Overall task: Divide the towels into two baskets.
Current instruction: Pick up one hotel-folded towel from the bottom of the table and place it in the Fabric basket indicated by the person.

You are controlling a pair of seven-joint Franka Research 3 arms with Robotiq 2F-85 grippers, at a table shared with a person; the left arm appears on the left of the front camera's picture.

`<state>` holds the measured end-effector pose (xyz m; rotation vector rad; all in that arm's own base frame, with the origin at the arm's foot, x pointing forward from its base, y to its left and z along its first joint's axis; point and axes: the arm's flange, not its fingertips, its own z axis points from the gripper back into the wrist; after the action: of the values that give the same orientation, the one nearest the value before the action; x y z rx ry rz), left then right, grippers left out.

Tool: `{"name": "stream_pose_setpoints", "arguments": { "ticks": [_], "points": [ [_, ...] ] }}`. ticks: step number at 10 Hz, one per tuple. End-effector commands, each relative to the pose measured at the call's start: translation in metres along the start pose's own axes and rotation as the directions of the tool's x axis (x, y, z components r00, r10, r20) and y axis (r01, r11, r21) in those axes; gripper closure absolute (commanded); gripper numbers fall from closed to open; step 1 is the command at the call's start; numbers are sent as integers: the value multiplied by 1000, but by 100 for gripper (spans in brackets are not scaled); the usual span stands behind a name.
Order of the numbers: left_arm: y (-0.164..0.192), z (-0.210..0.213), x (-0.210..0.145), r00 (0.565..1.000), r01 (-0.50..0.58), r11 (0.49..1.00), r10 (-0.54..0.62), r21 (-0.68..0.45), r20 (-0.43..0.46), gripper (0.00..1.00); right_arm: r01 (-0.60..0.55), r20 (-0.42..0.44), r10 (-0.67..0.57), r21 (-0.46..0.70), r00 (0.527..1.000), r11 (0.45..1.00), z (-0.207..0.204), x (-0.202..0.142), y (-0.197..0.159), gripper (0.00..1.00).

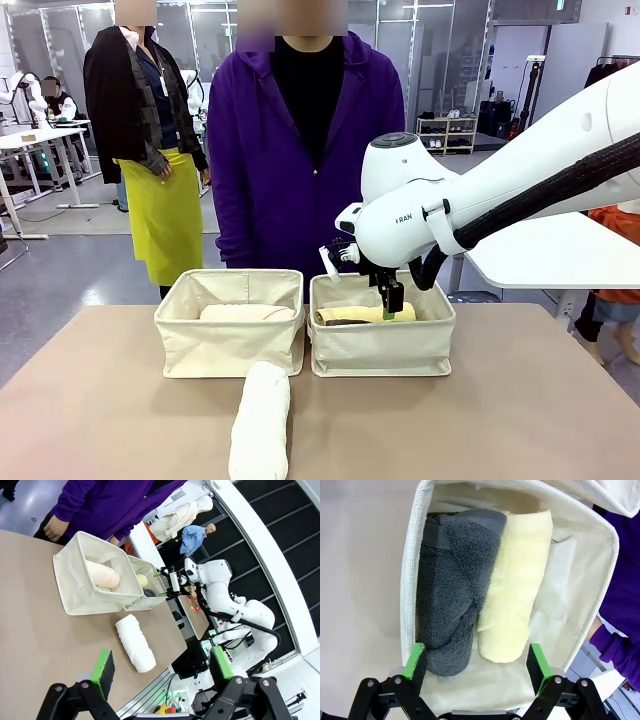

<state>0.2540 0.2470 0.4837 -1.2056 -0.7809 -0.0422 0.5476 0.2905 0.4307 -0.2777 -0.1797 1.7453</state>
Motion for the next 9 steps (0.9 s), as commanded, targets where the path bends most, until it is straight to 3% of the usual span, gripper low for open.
{"name": "stream_pose_setpoints", "arguments": {
  "ticks": [1,3,4,5,6,9],
  "points": [
    [-4,2,0,1000,10,1000,-10,-11,5,3,-3,-2,3,0,1000,1000,0,0,1,0],
    [-4,2,0,1000,10,1000,-10,-11,5,3,0,0,0,0,1000,1000,0,0,0,0],
    [-4,2,0,1000,10,1000,-10,-11,5,3,50,61,-49,-25,997,998,23,-3,14,0],
    [-4,2,0,1000,10,1000,-10,-11,5,3,41,17,-41,-38,999,998,45,-8,27,0],
    [-4,2,0,1000,10,1000,-10,-11,5,3,61,36,-60,-33,998,998,65,-16,37,0],
    [-4,2,0,1000,10,1000,-10,-11,5,3,231,149,-254,160,956,960,106,-61,90,0]
  ]
}}
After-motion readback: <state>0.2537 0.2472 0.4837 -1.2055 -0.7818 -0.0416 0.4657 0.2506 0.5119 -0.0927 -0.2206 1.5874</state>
